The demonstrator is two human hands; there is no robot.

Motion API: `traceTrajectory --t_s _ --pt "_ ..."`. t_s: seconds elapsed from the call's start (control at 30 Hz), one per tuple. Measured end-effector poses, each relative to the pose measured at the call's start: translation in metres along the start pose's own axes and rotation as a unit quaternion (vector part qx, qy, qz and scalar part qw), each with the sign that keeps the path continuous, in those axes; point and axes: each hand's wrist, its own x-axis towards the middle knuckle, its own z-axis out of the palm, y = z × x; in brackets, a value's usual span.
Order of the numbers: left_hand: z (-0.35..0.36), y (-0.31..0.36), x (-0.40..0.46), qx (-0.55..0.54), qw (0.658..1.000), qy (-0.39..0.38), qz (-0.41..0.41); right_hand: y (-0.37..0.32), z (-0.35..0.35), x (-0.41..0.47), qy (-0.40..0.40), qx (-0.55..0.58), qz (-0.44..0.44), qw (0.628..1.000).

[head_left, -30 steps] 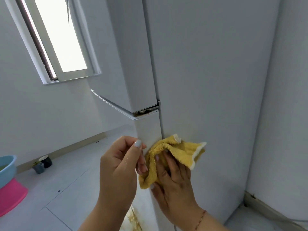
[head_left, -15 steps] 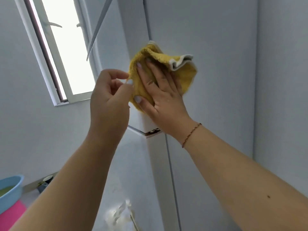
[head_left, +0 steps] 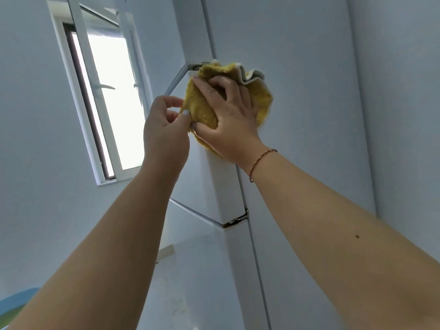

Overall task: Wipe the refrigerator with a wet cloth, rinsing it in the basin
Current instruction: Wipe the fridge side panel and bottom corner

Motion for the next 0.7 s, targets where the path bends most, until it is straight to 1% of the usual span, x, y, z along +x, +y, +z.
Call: traceTrajectory --t_s 0.17,0.3,0.4,0.57,0.7 --pt "-0.008 -0.03 -0.039 0.008 0.998 -0.05 -0.037 0.005 0.008 -0.065 -0.038 0.029 0.017 0.999" --pt "-0.013 -0.067 -0.097 0.066 0.99 -0.102 -0.072 0.005 0.014 -0.146 -0.075 0.044 0.042 0.995" --pt "-0.018 -0.092 -0.134 0.089 0.983 -0.113 -0.115 0.004 0.021 -0.199 -0.098 0.039 0.066 0.992" --pt "-0.021 -0.117 -0.178 0.097 0.97 -0.13 -0.184 0.0 0.029 -0.263 -0.097 0.012 0.093 0.991" --pt "-0.022 -0.128 -0.209 0.14 0.951 -0.164 -0.222 -0.002 0.035 -0.318 -0.11 -0.018 0.107 0.988"
